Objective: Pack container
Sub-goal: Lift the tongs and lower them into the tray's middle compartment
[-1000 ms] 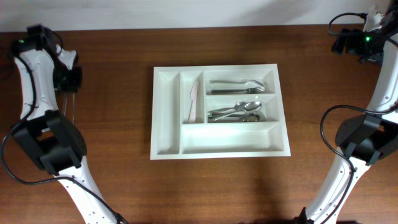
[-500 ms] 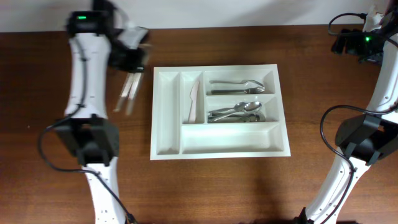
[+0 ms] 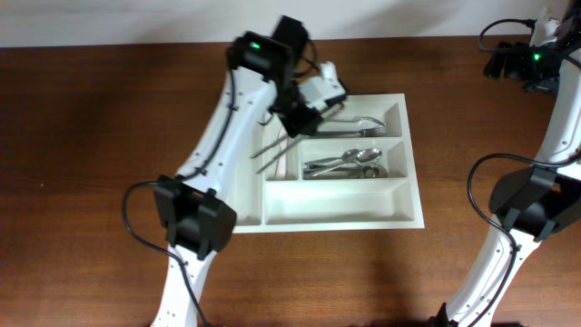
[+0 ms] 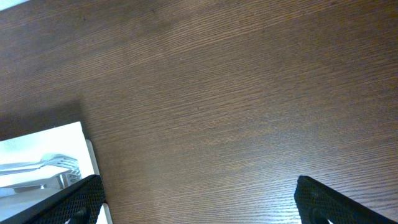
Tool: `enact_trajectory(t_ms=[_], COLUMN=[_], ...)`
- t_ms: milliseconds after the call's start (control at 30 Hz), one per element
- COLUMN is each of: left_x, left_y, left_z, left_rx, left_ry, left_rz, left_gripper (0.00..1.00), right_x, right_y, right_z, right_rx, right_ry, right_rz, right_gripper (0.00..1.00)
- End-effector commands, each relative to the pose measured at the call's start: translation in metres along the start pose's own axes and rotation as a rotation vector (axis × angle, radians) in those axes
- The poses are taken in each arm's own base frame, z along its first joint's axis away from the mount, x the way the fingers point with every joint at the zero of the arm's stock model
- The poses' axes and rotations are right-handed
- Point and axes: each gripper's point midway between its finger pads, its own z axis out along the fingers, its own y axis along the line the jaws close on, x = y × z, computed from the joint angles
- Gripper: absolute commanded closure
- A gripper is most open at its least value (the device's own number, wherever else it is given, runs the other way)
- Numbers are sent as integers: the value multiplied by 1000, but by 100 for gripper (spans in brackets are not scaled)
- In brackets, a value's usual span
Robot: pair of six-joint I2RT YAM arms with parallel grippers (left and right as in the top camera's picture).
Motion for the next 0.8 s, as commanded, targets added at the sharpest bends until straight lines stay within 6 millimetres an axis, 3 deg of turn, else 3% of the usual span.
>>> enact_trajectory(t_ms=[0,133,300,767], left_x=[-21,-26,-18,19], left_y=[-25,-53,-73,-95], left_z=[3,14,28,77], left_rx=[17,57,95,214], left_ry=[-28,4,67,208], left_rz=[102,144,192,261], left_gripper=[98,98,98,98], right_x=[-7,-7,-7,-7], right_y=[4,4,4,4], right_z=[-16,-16,-16,-16], right_rx=[0,0,0,0], right_ry=[-40,-40,-40,-40], right_rz=[2,2,2,2], right_gripper=[1,1,2,1])
